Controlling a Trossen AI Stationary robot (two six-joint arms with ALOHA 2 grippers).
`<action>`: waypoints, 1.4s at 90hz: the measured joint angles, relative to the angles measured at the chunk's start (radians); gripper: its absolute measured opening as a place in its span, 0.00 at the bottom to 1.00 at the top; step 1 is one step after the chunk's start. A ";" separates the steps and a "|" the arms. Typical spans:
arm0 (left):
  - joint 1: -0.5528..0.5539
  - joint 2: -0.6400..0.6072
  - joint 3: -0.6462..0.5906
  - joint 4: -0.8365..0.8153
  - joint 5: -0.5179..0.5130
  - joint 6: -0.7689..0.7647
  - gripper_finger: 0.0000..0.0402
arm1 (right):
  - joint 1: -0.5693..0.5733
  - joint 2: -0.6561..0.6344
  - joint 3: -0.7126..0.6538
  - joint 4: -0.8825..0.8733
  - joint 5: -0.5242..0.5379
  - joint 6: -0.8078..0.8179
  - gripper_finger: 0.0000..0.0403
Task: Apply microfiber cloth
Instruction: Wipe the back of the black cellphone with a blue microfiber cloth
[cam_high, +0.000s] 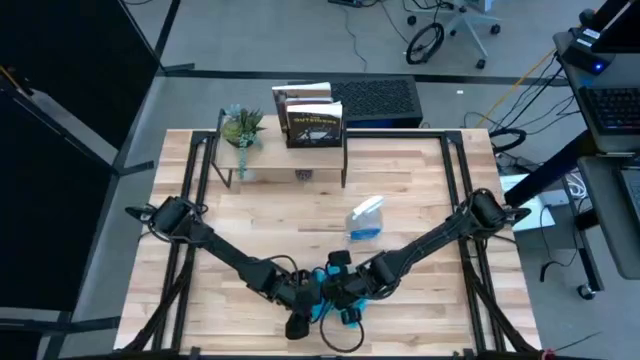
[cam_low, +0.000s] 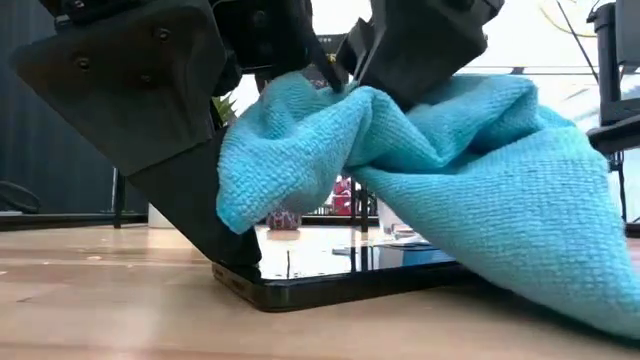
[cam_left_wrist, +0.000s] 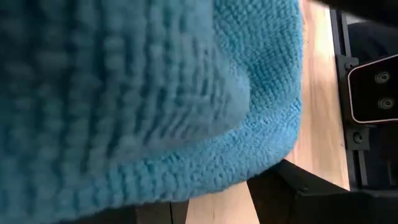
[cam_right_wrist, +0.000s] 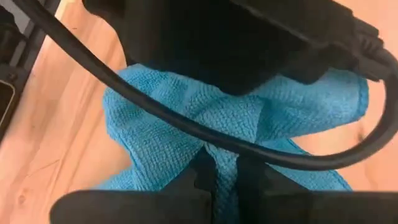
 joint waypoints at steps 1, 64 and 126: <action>0.000 0.000 0.000 0.000 0.000 0.000 0.31 | 0.000 0.002 -0.001 0.008 0.000 0.000 0.02; 0.002 0.000 0.002 -0.004 0.006 -0.001 0.31 | 0.026 0.123 -0.036 0.096 -0.056 0.128 0.02; 0.000 -0.005 0.004 0.002 0.001 0.004 0.31 | 0.051 -0.003 -0.061 -0.489 -0.072 0.154 0.02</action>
